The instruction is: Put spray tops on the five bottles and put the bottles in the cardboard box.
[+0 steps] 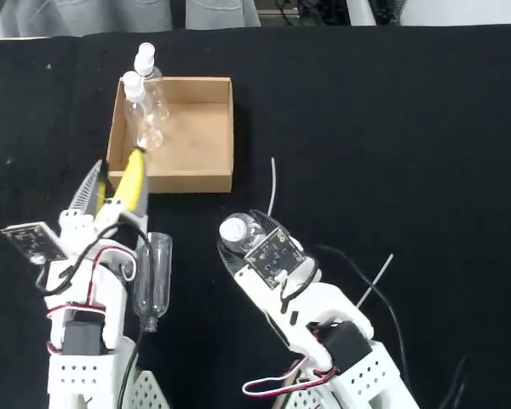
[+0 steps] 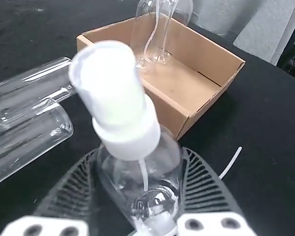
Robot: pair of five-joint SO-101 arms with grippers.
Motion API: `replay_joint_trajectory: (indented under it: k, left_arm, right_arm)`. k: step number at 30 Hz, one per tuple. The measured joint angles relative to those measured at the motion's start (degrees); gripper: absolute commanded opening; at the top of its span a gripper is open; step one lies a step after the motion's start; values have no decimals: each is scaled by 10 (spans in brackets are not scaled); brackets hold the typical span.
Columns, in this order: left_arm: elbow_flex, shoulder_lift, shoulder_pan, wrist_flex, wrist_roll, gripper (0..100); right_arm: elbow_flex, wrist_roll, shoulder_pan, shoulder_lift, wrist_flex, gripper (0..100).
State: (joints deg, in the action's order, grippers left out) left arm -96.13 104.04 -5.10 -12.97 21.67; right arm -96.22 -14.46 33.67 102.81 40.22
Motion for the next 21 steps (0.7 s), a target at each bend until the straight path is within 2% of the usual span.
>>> replay_joint_trajectory:
  k: [5,16,21]
  left_arm:
    - [0,0,-38,0,0,32]
    - [0,0,-68,-1,1,29]
    - [0,0,-68,-52,1,30]
  right_arm:
    - [-4,0,0,0,0,70]
    - [-4,0,0,0,0,70]
    - [-4,0,0,0,2,71]
